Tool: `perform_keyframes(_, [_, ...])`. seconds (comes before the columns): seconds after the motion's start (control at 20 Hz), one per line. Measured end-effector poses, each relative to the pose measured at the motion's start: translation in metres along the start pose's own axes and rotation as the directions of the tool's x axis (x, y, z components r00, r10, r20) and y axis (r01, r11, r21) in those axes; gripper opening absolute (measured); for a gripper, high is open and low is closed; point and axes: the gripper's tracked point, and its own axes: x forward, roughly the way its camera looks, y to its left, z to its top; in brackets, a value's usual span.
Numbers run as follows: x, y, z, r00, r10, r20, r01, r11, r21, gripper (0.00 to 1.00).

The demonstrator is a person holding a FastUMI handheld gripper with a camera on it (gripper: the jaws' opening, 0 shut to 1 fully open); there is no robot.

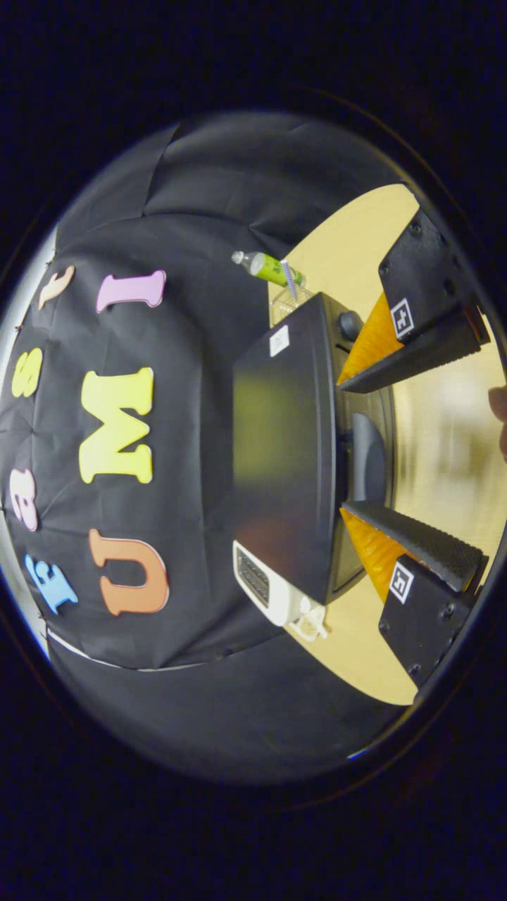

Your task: Open the toaster oven, put the food inside, and close the toaster oven door.

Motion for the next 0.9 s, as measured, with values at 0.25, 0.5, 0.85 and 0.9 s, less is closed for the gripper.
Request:
perform_keyframes(0.25, [-0.054,-0.005,0.076,0.987,-0.009,0.159,0.003,0.999,0.036,0.99])
perform_keyframes(0.5, [-0.123,-0.016,0.131,0.952,-0.025,0.304,0.015,0.999,0.033,0.99])
perform_keyframes(0.85, [-0.191,-0.008,0.146,0.926,0.004,0.377,0.001,1.0,-0.014,1.0])
perform_keyframes(0.9, [-0.2,-0.005,0.144,0.925,0.01,0.381,-0.005,1.0,-0.012,1.0])
